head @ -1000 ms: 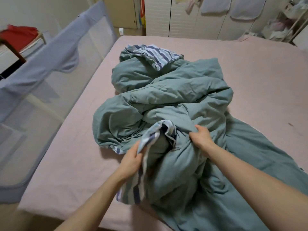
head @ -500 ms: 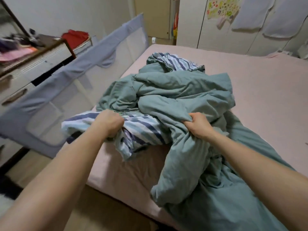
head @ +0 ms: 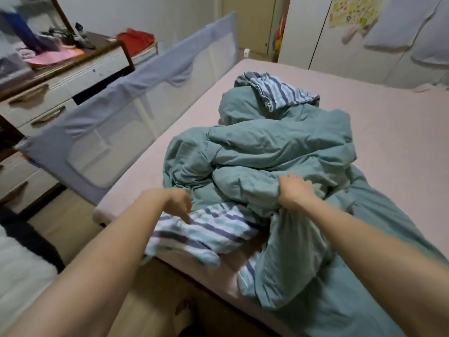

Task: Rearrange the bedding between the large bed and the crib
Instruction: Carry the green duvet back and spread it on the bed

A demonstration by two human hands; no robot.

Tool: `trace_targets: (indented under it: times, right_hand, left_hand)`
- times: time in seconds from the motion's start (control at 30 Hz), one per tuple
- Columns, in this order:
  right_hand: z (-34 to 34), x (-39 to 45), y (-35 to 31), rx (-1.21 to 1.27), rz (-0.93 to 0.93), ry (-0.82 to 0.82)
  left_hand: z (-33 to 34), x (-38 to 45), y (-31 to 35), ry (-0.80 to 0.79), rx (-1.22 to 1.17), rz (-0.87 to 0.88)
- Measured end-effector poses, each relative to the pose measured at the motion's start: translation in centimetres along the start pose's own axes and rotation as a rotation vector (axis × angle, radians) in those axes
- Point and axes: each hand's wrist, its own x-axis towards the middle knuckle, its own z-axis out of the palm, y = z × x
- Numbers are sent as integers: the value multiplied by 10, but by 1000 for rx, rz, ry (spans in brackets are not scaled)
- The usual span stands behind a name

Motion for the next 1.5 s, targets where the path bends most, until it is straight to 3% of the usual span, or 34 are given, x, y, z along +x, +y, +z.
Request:
trace_targets:
  times: [0.2,0.33,0.47,0.63,0.77,0.93,1.07,1.17,1.3,1.37,1.43,1.5]
  right_hand:
    - [18,42,-87,37,-137,75]
    - [60,107,-159,-69,-144,-51]
    - [113,152,-181,-322,-27,-119]
    - [138,165,-157,-384,-64,8]
    - [120,157,-141,168,-31,23]
    - [58,102,-88,998,72,34]
    - [3,46,-20,1302,124,129]
    - [-24,16,32,1531,199,92]
    - [-53,-36,105,1644,141,275]
    - [-53,-52,137,1546,153,349]
    - [-46,-56,168,1154,192,412]
    - [-47,-70,197,692,251,328]
  left_hand:
    - [25,42,-70,174,-123,-42]
    - [41,84,-126,207,-249,-45]
    - [54,115,-158,156,-290,-18]
    - [58,147,-156,144,-486,-5]
    - [62,166,-134,174,-675,-30]
    - [48,156,-82,369,-105,76]
    - [25,136,-16,489,10,64]
    - [18,125,21,537,111,45]
    - [0,111,99,680,29,122]
    - [-17,102,136,730,-232,143]
    - [-38,89,162,722,-568,208]
    - [-57,66,196,751,-747,315]
